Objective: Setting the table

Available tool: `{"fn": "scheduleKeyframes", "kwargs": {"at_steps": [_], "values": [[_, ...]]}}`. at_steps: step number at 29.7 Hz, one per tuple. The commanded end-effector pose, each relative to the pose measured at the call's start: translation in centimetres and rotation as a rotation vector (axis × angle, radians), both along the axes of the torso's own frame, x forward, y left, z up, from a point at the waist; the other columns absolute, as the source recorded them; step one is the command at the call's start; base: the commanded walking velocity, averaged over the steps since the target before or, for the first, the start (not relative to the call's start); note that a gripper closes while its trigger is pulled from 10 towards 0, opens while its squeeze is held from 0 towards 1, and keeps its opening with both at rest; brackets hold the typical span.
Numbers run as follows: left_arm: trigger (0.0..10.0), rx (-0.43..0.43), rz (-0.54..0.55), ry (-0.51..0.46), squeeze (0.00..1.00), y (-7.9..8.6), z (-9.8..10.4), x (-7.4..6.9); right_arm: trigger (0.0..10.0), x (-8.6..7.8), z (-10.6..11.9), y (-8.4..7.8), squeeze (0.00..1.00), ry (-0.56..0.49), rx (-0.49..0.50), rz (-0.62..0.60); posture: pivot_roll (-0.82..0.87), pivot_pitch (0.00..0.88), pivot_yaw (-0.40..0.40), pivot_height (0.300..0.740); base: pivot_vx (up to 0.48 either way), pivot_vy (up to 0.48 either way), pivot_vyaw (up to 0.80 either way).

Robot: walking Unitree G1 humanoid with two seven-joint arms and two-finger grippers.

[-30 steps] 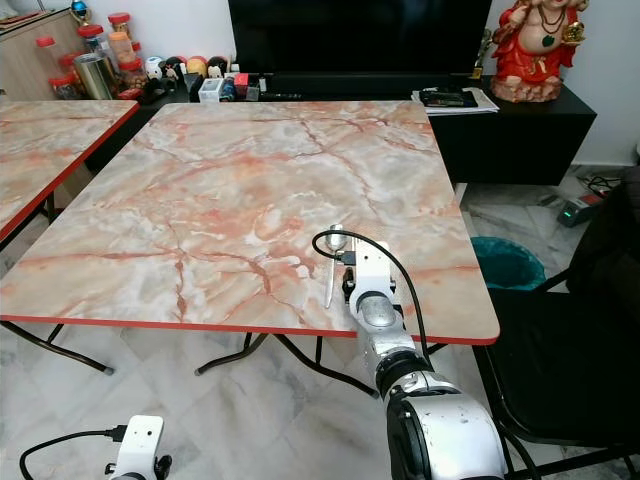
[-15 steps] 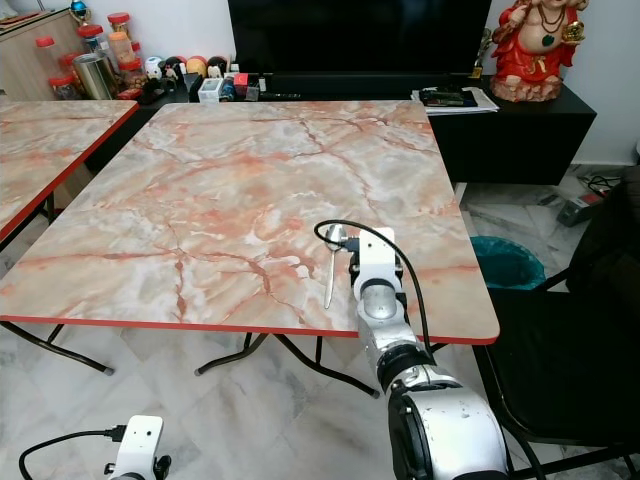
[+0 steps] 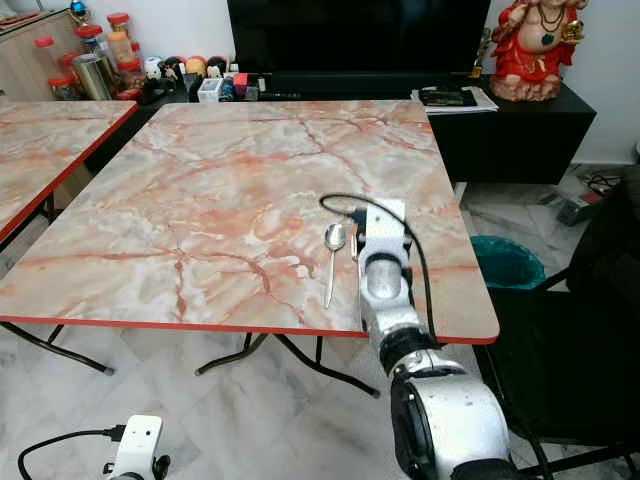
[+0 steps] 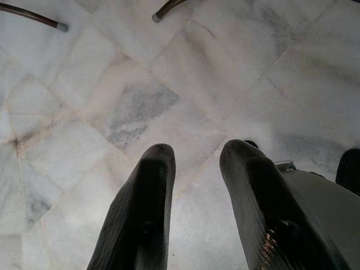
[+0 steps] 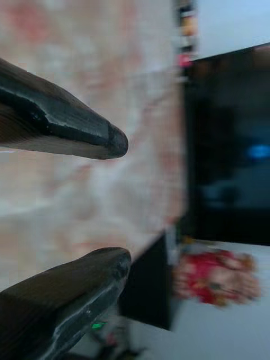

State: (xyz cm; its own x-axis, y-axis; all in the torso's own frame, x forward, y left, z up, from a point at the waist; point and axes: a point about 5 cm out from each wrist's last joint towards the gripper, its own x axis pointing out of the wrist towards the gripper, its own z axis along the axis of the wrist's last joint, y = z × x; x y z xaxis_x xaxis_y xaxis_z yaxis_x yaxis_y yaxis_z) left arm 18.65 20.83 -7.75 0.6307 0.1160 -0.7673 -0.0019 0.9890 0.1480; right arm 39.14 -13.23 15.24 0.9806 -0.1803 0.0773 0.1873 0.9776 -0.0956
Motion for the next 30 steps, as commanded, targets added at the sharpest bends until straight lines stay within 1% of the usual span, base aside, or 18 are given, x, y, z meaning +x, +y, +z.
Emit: {"fn": "scheduleKeyframes", "kwargs": {"at_steps": [1, 2, 5, 10, 13, 17, 19, 20, 22, 23, 26, 27, 30], "values": [[10.0, 0.014, -0.014, 0.009, 0.0, 0.4, 0.1, 0.0, 10.0, 0.3, 1.5, 0.3, 0.0, -0.068, 0.003, 0.001, 0.07, 0.0, 0.065, 0.74, 0.0, 0.0, 0.0], [10.0, 0.012, -0.014, 0.005, 0.0, 0.3, 0.1, 0.2, 10.0, 0.3, 2.0, 0.4, 0.0, -0.101, -0.005, 0.002, 0.07, 0.0, 0.064, 0.74, 0.0, 0.0, 0.0], [10.0, 0.01, -0.012, 0.001, 0.0, 0.3, 0.2, 0.3, 10.0, 0.3, 2.6, 0.7, 0.0, -0.149, -0.016, 0.009, 0.07, 0.0, 0.063, 0.74, 0.0, 0.0, 0.0], [10.0, 0.001, -0.003, -0.001, 0.0, 0.2, 0.2, 0.4, 10.0, 0.0, 2.9, 1.1, 0.0, -0.191, -0.015, 0.02, 0.06, 0.0, 0.061, 0.74, 0.0, 0.0, 0.0], [10.0, -0.006, 0.008, 0.002, 0.0, 0.0, 0.1, 0.4, 10.0, -0.4, 2.1, 1.4, 0.0, -0.185, -0.001, 0.031, 0.06, 0.0, 0.05, 0.74, 0.0, 0.087, 0.0], [10.0, -0.013, 0.018, 0.003, 0.0, -0.2, 0.0, 0.2, 10.0, -1.5, -0.6, 2.0, 0.0, -0.111, 0.031, 0.042, 0.05, 0.0, 0.04, 0.74, 0.0, 0.383, 0.0], [10.0, -0.014, 0.021, 0.003, 0.0, -0.2, 0.0, 0.2, 10.0, -1.9, -1.2, 2.6, 0.0, -0.095, 0.041, 0.062, 0.05, 0.0, 0.04, 0.74, 0.0, 0.45, 0.0], [10.0, -0.015, 0.022, 0.004, 0.0, -0.2, 0.0, 0.2, 10.0, -2.0, -1.3, 2.9, 0.0, -0.093, 0.04, 0.069, 0.05, 0.0, 0.04, 0.74, 0.0, 0.48, 0.0], [10.0, -0.016, 0.025, 0.004, 0.0, -0.2, 0.0, 0.1, 10.0, -2.5, -1.8, 3.9, 0.0, -0.094, 0.051, 0.1, 0.05, 0.0, 0.037, 0.74, 0.0, 0.48, 0.0], [10.0, -0.016, 0.025, 0.004, 0.0, -0.2, 0.0, 0.1, 10.0, -2.5, -1.8, 3.9, 0.0, -0.094, 0.051, 0.1, 0.05, 0.0, 0.037, 0.74, 0.0, 0.48, 0.0], [10.0, -0.016, 0.029, 0.003, 0.0, -0.2, 0.0, 0.1, 10.0, -3.2, -2.1, 5.3, 0.0, -0.099, 0.068, 0.148, 0.05, 0.0, 0.037, 0.74, 0.0, 0.48, 0.0], [10.0, -0.016, 0.029, 0.003, 0.0, -0.2, 0.0, 0.1, 10.0, -3.2, -2.1, 5.3, 0.0, -0.099, 0.068, 0.148, 0.05, 0.0, 0.037, 0.74, 0.0, 0.48, 0.0], [10.0, -0.015, 0.031, 0.0, 0.0, -0.2, 0.0, 0.2, 10.0, -3.7, -1.9, 6.4, 0.0, -0.116, 0.075, 0.18, 0.04, 0.0, 0.044, 0.74, 0.0, 0.48, 0.0]]}}
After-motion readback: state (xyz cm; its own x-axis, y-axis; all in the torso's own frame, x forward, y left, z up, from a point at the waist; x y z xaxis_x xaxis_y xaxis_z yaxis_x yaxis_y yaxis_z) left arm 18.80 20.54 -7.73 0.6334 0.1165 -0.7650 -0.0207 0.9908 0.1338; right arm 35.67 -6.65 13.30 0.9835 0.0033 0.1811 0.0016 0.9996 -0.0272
